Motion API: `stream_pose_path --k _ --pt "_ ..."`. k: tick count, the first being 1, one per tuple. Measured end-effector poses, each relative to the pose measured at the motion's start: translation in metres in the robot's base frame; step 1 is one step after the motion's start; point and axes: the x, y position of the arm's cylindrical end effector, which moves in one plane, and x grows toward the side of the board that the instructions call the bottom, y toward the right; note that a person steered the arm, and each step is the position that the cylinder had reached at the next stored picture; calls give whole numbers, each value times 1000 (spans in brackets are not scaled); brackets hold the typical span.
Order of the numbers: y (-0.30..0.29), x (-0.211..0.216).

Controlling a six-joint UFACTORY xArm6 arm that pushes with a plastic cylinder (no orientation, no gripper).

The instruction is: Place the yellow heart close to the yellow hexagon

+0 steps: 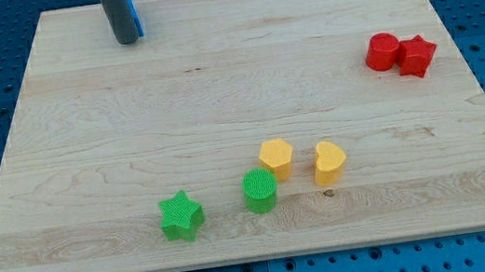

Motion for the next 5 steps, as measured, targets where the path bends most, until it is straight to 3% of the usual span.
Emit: stream_pose_path --k 5 --pt "0 34"
